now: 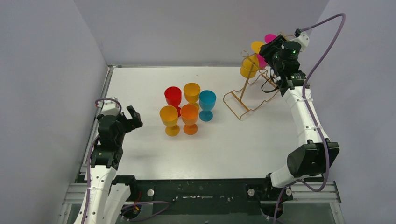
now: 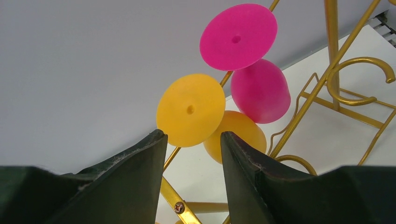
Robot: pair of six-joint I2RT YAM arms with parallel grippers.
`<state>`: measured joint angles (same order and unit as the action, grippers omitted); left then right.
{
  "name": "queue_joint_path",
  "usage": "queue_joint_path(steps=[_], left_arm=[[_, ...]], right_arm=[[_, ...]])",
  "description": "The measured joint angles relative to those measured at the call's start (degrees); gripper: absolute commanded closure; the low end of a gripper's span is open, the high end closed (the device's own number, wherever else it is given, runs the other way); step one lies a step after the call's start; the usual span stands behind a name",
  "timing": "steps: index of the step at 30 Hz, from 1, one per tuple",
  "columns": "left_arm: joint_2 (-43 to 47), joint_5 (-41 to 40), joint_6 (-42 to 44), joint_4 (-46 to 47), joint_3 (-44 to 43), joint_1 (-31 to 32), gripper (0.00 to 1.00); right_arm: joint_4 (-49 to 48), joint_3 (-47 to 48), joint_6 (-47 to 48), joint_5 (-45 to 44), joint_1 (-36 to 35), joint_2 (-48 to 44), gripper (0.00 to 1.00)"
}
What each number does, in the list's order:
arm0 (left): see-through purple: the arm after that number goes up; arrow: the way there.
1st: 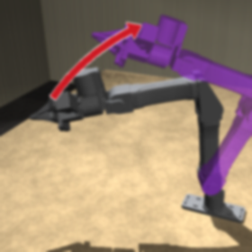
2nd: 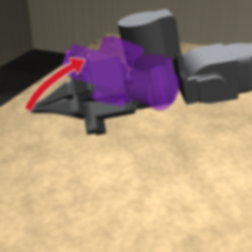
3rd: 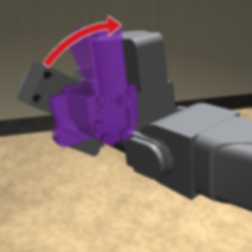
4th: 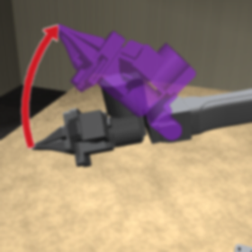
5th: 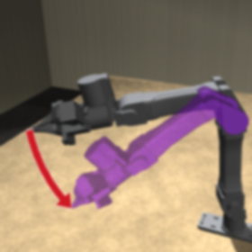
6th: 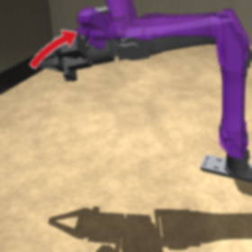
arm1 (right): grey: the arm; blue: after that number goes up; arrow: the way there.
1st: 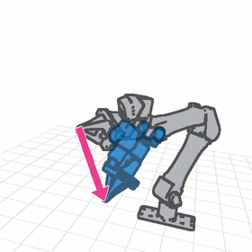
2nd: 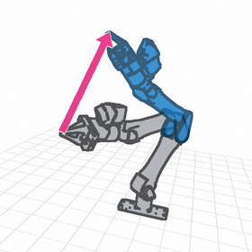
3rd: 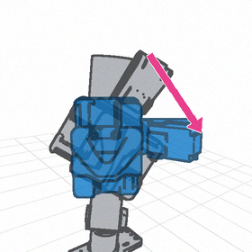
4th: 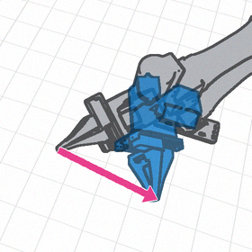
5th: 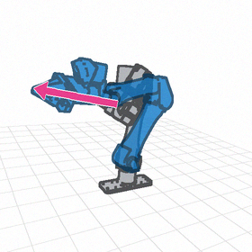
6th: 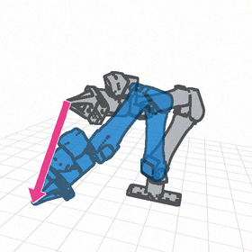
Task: Take the wine glass off the wine glass rack
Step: Pick up the wine glass from the wine rack.
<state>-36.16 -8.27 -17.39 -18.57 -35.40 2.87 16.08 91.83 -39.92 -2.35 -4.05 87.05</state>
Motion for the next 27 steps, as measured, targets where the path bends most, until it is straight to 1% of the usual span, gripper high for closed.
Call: queue_joint_path(steps=[6,10,21,25,27], left_arm=[[0.09,0.0,0.0,-0.02,0.02,0.0,0.03],[0.11,0.0,0.0,0.0,0.02,0.0,0.03],[0.11,0.2,0.0,0.02,0.02,0.0,0.03],[0.11,0.22,0.0,0.04,0.02,0.0,0.03],[0.11,0.37,0.0,0.02,0.04,0.0,0.03]], right_arm=[[-1.51,-0.04,-0.39,-1.14,0.0,2.4,0.54],[-4.2,-0.74,-1.16,-1.38,0.13,3.61,0.53],[-9.77,-3.02,-3.96,-0.35,0.37,3.72,0.54],[-9.66,-2.97,-4.31,-0.44,0.52,3.82,0.55],[-8.79,-1.95,-4.24,-0.42,0.66,4.44,0.57]])
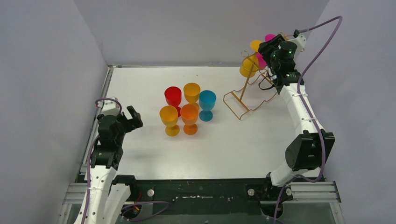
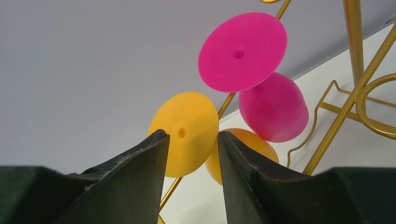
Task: Take the wine glass off the wine glass rack
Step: Pick up the wine glass from the wine rack.
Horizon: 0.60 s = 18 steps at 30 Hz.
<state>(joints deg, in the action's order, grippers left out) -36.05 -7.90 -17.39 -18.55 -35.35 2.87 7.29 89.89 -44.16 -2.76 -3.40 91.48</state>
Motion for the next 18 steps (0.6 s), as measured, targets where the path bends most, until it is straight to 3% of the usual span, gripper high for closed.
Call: queue_joint_path(steps=[11,18], left_arm=[[-0.17,0.76,0.0,0.31,0.28,0.0,0.03],[-0.24,0.9,0.0,0.31,0.28,0.0,0.03]], right_arm=[[0.37,0.96,0.11,0.68,0.39,0.98,0.61],[3.78,2.75,-0.24,1.75,0.72,1.05,0.54]])
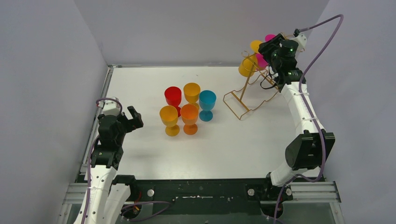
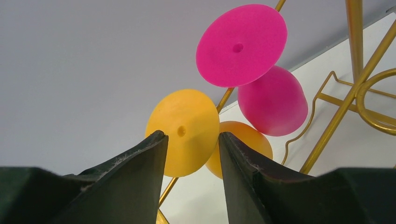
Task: Take the wine glass off the wine glass rack
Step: Pick up the wine glass from the wine rack.
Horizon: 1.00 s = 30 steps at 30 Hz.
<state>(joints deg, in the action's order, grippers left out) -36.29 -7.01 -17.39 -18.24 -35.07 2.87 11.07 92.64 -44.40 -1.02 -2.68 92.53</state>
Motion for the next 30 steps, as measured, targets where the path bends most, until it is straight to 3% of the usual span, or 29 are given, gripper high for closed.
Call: queue_joint_path(steps=[14,30], left_arm=[[-0.07,0.13,0.0,0.0,0.0,0.0,0.03],[-0.17,0.2,0.0,0.0,0.0,0.0,0.03]], right_arm=[[6.56,6.16,0.15,0.72,-0.02,3.17,0.54],[4.31,4.22,-1.77,1.92,0.0,3.45,0.84]])
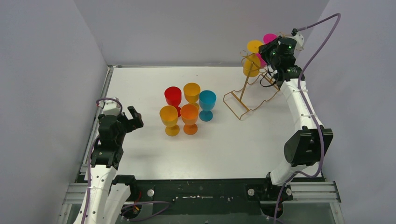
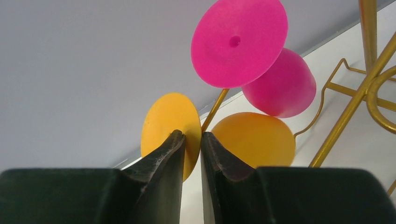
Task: Take the wine glass off the wine glass rack
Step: Pick up the wine glass from the wine rack.
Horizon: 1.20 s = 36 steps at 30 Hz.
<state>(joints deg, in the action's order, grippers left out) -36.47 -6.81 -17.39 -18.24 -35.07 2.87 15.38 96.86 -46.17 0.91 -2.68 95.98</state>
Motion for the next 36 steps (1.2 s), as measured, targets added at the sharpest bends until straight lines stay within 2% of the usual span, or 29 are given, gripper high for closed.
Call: queue_joint_path(steps=[3,10,13,21,36], left_arm=[[-0.04,0.0,0.0,0.0,0.0,0.0,0.03],[-0.09,0.0,0.0,0.0,0.02,0.0,0.03],[-0.09,0.0,0.0,0.0,0.02,0.0,0.03],[-0.09,0.0,0.02,0.0,0.04,0.0,0.03],[-0.07,0.0,0.02,0.0,0.04,0.0,0.03]], right_arm=[[-0.46,-0.94,-0.37,0.0,0.0,-1.29,0.91],[-1.27,-2.01,-0.61,0.09,-0.02,-3.54,0.95],[-1.79,-2.62,-0.68,0.13,-0.02,-3.72,1.0],[-5.68,-5.33,-3.06,1.9,0.09,-4.22,1.0],[-19.37,-17.64,-13.42,2.34,1.33,-8.59,1.0]])
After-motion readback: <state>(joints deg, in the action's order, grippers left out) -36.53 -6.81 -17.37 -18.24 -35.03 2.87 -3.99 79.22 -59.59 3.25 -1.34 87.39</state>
